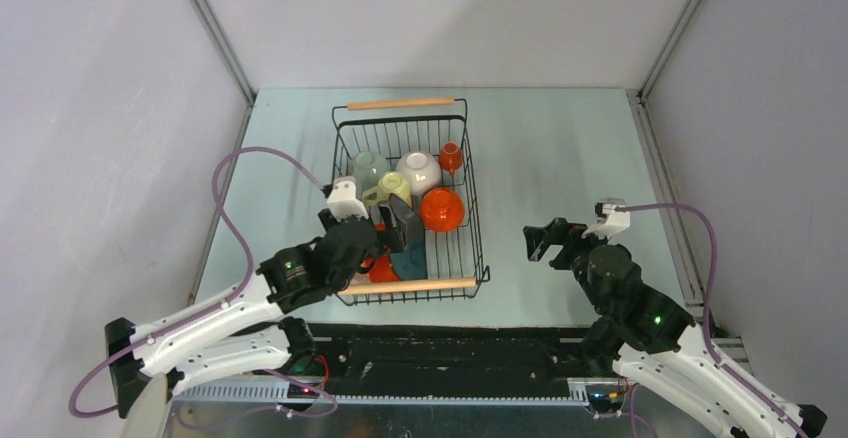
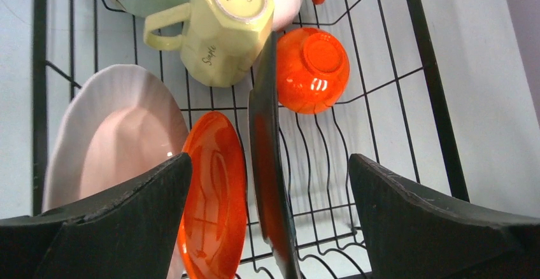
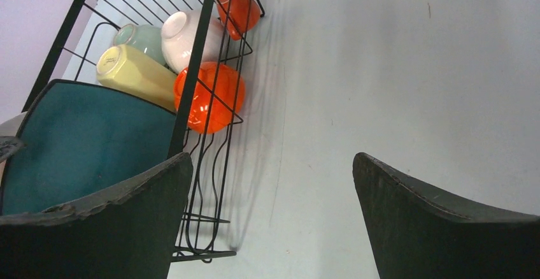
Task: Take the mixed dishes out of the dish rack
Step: Pick up the plate from the dish rack.
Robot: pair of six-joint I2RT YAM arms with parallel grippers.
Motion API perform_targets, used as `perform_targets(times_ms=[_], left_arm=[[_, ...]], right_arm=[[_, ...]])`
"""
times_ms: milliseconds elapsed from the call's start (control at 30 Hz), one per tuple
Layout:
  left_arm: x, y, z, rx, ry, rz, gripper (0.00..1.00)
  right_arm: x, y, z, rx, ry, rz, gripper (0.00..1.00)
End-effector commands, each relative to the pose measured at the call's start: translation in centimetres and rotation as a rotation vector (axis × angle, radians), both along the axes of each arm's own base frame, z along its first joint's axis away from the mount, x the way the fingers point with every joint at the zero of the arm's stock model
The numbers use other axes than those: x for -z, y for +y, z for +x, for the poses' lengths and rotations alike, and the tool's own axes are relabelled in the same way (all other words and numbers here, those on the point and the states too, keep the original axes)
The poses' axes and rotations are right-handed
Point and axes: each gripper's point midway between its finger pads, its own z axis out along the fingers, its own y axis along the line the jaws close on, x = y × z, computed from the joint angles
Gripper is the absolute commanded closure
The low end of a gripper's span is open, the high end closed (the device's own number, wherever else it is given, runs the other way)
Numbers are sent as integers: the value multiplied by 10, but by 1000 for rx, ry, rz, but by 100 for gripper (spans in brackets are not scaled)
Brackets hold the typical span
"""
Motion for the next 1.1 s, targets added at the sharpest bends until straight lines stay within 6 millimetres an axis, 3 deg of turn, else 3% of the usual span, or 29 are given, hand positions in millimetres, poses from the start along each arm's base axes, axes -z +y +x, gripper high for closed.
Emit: perform_targets(times_ms=[0,333,533,733,1067], left_arm=[[-10,-26,3,105,18,-70,0],[12,-25,16,50,78,5,18],[24,-25,19,29,121,31,40],[27,-24,19,32,123,49,58],[27,-28,19,56,125,55,78]], right_arm=[[-5,2,2,-6,-50,36,1],[-2,4,0,-25,-51,39,1],[0,4,0,-20,-45,39,1],[3,3,2,-9,-38,31,1],[4,3,2,-10,-37,24,0]])
